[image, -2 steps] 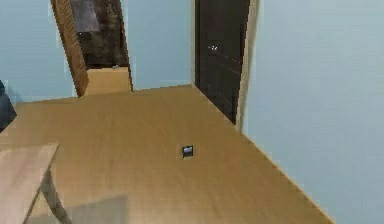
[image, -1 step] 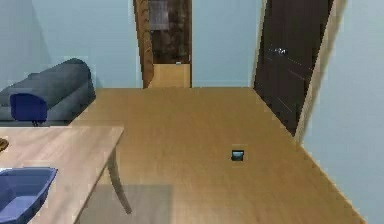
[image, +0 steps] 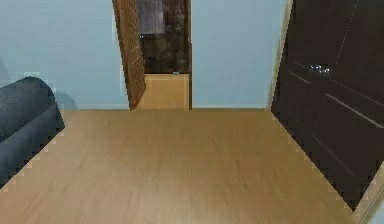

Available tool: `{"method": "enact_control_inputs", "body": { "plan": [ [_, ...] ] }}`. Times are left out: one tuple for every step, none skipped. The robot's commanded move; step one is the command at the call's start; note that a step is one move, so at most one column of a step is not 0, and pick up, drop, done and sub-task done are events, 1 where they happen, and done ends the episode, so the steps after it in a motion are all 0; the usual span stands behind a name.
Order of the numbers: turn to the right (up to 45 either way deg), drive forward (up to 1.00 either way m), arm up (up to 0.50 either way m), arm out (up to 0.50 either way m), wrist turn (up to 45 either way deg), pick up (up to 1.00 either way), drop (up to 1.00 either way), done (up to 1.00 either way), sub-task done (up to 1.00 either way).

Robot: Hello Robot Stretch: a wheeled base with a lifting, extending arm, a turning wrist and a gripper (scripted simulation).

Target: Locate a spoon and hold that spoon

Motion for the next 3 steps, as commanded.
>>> {"method": "enact_control_inputs", "body": {
  "plan": [
    [-6.0, 0.00, 0.00, 0.00, 0.0, 0.00, 0.00, 0.00, 0.00],
    [0.0, 0.30, 0.00, 0.00, 0.0, 0.00, 0.00, 0.00, 0.00],
    [0.0, 1.00, 0.00, 0.00, 0.0, 0.00, 0.00, 0.00, 0.00]
  ]
}}
